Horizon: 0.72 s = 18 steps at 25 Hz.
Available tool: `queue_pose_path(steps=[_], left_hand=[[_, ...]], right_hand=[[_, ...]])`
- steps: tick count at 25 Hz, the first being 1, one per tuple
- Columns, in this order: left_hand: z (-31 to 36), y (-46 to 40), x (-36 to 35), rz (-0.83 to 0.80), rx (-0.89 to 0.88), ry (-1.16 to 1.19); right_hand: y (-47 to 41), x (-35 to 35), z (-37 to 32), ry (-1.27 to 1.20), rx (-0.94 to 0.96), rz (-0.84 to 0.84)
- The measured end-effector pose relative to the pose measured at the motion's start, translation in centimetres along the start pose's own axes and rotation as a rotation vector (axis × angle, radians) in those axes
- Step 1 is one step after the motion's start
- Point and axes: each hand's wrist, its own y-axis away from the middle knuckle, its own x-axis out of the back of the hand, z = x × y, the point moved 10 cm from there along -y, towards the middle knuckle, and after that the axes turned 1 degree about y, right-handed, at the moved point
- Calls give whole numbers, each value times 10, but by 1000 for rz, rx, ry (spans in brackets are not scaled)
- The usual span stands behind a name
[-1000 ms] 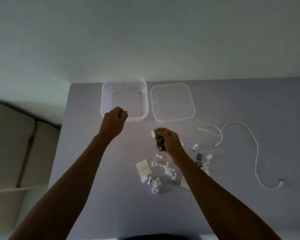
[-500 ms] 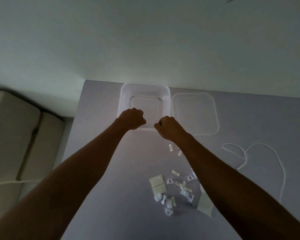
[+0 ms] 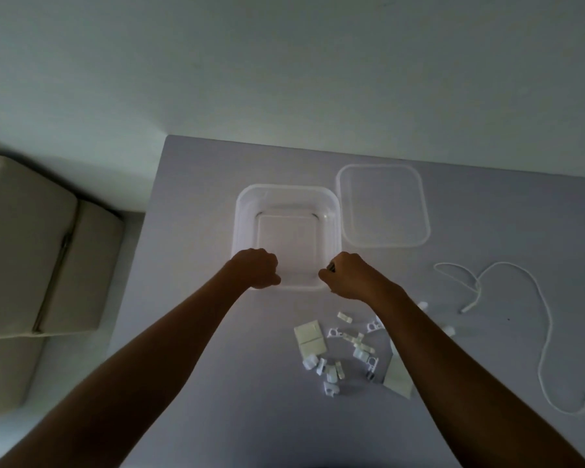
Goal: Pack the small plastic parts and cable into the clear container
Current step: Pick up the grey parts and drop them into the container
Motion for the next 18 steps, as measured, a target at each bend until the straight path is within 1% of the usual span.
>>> queue_pose_path(steps=[2, 3, 5, 6, 8, 9, 11, 13, 16, 18], left_hand=[[4, 4, -12, -21, -18, -17], [6, 6, -16, -29, -27, -7], [7, 9, -20, -27, -43, 27], [7, 12, -20, -17, -50, 42], [8, 18, -17, 0, -56, 46], [8, 21, -16, 9, -56, 45], [6, 27, -16, 35, -56, 73], [3, 34, -14, 85, -57, 148], [-4, 47, -4, 253, -73, 231], [-14, 58, 6, 368, -39, 314]], right_hand=[[8, 0, 0, -69, -17, 2], [11, 6, -6, -139, -4, 48], [14, 19, -24, -365, 36, 167], [11, 20, -32, -511, 30, 194], [1, 5, -43, -754, -28, 167], [-7, -8, -44, -807, -75, 143], [-19, -34, -45, -784, -142, 95], [-27, -51, -41, -664, -158, 70], [-34, -62, -45, -515, -151, 56], [-37, -67, -54, -469, -134, 28]])
